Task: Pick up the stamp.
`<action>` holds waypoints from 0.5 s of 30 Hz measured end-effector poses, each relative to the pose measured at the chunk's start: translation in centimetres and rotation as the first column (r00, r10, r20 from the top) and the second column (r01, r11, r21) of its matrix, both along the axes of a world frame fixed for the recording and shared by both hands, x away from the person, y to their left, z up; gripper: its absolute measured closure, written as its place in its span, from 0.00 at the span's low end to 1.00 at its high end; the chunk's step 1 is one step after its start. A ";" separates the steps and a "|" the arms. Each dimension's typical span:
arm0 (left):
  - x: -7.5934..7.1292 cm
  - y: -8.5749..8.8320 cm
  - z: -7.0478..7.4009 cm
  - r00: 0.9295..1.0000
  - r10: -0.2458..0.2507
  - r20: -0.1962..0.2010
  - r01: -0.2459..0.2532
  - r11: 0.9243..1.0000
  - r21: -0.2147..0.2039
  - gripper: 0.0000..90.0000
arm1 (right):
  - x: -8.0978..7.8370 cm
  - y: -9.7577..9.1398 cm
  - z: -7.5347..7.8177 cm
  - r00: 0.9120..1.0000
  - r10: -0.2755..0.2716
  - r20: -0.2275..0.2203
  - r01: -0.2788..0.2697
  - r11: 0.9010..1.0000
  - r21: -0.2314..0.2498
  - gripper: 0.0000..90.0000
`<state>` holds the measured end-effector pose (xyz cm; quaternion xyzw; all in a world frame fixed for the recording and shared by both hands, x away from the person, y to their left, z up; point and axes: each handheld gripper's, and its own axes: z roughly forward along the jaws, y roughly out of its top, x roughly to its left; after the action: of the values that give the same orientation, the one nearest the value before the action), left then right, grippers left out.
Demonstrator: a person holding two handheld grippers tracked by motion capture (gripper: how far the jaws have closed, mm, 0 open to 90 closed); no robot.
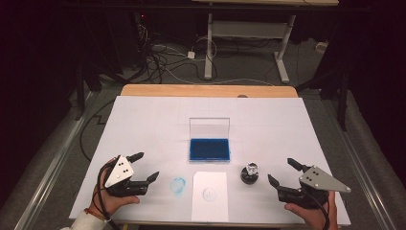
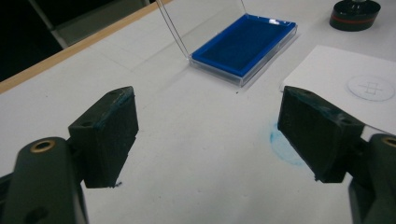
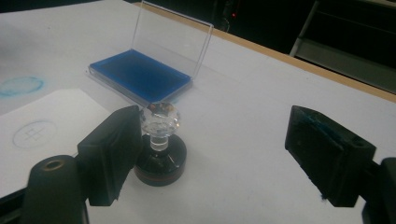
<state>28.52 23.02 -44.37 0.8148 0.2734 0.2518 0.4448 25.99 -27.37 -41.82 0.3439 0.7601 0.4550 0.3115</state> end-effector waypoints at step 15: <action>0.2 0.2 -0.7 0.997 0.033 -0.075 -0.032 0.999 0.012 0.23 | 1.0 0.1 0.8 0.994 0.060 -0.090 -0.063 0.998 -0.027 0.18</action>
<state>28.70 23.18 -45.10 0.8216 0.3020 0.2296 0.4256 27.04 -27.24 -41.02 0.3355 0.7902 0.4372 0.2683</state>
